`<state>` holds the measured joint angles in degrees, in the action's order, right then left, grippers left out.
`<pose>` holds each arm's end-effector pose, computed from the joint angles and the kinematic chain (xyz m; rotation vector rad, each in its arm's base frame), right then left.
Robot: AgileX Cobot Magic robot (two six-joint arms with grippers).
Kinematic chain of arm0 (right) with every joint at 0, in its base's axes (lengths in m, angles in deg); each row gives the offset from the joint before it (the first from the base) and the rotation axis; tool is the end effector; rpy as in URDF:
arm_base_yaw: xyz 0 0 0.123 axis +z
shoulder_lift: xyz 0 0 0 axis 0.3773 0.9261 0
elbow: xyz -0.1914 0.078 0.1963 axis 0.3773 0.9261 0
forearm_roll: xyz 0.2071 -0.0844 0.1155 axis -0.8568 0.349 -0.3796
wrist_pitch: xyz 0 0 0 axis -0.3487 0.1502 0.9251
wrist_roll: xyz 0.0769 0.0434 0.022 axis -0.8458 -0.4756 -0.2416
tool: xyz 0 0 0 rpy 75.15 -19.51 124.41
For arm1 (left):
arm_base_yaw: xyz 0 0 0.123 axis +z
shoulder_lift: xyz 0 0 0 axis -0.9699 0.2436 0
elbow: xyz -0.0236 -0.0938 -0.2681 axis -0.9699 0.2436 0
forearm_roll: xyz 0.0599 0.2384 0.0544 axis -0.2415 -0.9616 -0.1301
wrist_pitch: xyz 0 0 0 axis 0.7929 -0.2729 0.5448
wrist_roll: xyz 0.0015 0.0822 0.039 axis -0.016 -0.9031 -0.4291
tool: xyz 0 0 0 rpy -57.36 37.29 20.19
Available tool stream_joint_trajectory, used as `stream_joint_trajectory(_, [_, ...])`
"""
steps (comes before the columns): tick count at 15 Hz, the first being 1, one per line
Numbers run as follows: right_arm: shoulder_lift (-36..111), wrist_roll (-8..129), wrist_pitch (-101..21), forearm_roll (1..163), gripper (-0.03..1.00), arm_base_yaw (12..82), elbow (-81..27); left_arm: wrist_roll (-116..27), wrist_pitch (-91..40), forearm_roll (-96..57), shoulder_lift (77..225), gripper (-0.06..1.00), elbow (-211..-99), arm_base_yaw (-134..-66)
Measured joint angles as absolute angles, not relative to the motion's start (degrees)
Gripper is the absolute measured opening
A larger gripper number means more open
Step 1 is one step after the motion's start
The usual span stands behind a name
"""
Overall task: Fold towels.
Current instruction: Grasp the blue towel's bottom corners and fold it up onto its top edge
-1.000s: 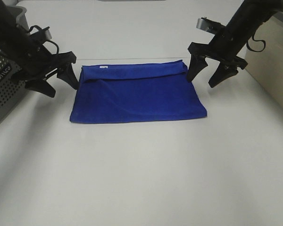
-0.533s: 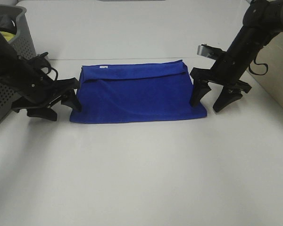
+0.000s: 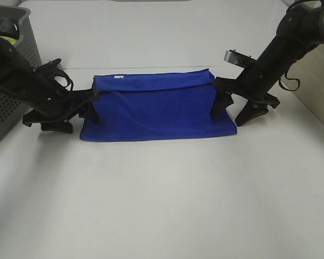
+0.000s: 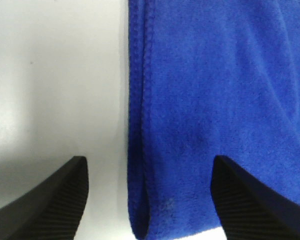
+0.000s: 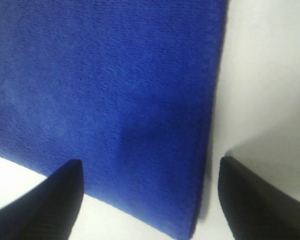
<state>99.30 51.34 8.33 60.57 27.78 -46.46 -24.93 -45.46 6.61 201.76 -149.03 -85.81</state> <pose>0.4559 0.0824 0.1042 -0.1029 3.0108 0.6545 0.4099 -0.0954 0.0946 -0.2368 2.7208 -0.5241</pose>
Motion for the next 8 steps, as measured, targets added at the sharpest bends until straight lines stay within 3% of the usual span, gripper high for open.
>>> stream_joint_trajectory(3, [100.44, 53.11, 7.35, 56.51, 0.67, 28.52, -46.86, -25.16, -46.60, 7.92, 203.94, 0.57, -152.24, -85.87])
stream_joint_trajectory(6, [100.90, 51.68, 5.92, 57.71, 0.44, 28.98, -46.86, -26.48, -49.01, 8.10, 205.31, 0.42, -154.70, -86.62])
stream_joint_trajectory(8, [101.02, 49.96, 5.63, 58.91, 0.26, 28.98, -46.86, -26.77, -50.38, 8.04, 206.00, 0.21, -155.39, -86.84])
